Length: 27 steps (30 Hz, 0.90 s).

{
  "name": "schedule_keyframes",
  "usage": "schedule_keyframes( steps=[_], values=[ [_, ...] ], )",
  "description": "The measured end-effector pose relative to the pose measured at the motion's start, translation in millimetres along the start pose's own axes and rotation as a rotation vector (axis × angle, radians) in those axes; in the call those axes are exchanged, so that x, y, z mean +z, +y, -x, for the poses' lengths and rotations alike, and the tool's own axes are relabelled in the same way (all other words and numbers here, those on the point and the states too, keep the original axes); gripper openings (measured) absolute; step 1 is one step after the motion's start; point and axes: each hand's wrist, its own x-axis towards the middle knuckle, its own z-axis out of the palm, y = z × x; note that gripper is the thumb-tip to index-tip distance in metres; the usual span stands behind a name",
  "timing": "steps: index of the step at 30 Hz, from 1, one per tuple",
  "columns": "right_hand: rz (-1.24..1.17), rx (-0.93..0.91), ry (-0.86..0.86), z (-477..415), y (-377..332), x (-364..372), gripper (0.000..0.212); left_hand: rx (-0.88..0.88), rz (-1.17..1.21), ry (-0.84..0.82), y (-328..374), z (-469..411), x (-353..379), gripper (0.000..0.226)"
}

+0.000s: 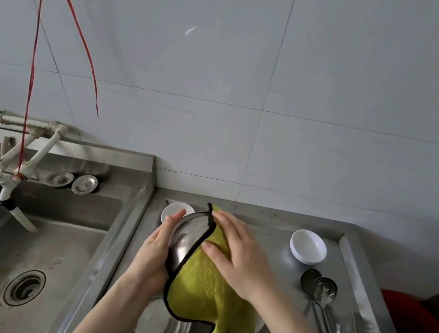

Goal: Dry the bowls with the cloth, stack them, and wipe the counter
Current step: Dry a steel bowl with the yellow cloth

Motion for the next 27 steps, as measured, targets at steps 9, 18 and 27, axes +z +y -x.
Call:
schedule_keyframes(
  steps=[9, 18, 27],
  values=[
    [0.11, -0.237, 0.084, 38, 3, 17, 0.056, -0.008, 0.112, 0.262, -14, -26, -20, 0.033],
    [0.285, -0.464, 0.03, 58, 3, 18, 0.052, -0.056, 0.203, 0.295, -12, -32, -15, 0.028],
    [-0.144, -0.121, 0.193, 55, 20, 10, 0.057, 0.027, 0.15, 0.213, -4, -26, -13, 0.033]
  ],
)
